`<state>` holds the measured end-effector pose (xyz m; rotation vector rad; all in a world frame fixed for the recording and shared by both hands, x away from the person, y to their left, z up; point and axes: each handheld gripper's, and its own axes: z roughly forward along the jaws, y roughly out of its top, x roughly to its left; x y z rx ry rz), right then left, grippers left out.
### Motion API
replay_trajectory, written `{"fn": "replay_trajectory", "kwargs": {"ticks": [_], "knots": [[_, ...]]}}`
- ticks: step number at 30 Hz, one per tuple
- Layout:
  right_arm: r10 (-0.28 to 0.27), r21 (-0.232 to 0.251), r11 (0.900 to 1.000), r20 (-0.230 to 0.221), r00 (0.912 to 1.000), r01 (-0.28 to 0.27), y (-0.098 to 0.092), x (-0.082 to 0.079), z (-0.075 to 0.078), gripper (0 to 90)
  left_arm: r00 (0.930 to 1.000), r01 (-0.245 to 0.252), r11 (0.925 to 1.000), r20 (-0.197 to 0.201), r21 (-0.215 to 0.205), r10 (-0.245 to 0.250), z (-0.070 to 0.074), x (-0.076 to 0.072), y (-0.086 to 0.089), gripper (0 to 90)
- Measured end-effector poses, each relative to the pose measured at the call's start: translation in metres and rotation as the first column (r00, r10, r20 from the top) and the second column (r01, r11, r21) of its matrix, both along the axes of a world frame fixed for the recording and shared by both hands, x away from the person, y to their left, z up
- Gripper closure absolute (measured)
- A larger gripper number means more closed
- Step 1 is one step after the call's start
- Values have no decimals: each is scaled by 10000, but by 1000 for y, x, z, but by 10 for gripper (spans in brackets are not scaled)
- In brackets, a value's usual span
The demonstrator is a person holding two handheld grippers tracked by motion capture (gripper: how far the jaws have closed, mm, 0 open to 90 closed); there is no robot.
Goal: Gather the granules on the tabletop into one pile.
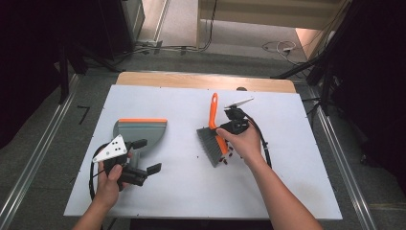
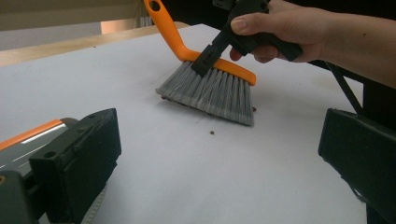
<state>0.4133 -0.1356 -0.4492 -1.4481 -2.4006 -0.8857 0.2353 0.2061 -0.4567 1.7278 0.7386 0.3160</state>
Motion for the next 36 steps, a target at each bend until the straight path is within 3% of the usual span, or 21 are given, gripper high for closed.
{"fn": "replay_trajectory", "kwargs": {"ticks": [2, 9, 13, 15, 17, 27, 36], "knots": [[249, 180, 9995, 95, 9996, -250, 9, -5, 8, 683, 10000, -8, 10000, 5, 19, 8, 0, 0, 0, 0], [874, 591, 9945, -100, 9961, -867, 35, -16, 12, 684, 10000, -10, 10000, 49, -47, 10, 1, -1, 1, 0], [1373, 609, 9890, -342, 9899, -1350, 60, -26, 3, 684, 10000, -8, 10000, 55, -4, 8, 1, 0, 2, 0], [1447, 625, 9879, -405, 9887, -1420, 63, -28, 0, 684, 10000, -4, 10000, 52, -5, 4, 1, 0, 2, 0], [1423, 239, 9896, -310, 9893, -1416, 69, -28, -9, 683, 10000, -3, 10000, 50, -11, 3, 1, -1, 2, 0], [726, 161, 9973, -640, 9953, -717, 43, -11, -24, 673, 10000, 9, 10000, 50, -8, -9, 1, -1, 2, 0], [6, -77, 10000, -471, 9989, -10, 10, 0, -25, 669, 10000, 36, 10000, 13, 40, -36, 0, -1, 0, 0]]}}
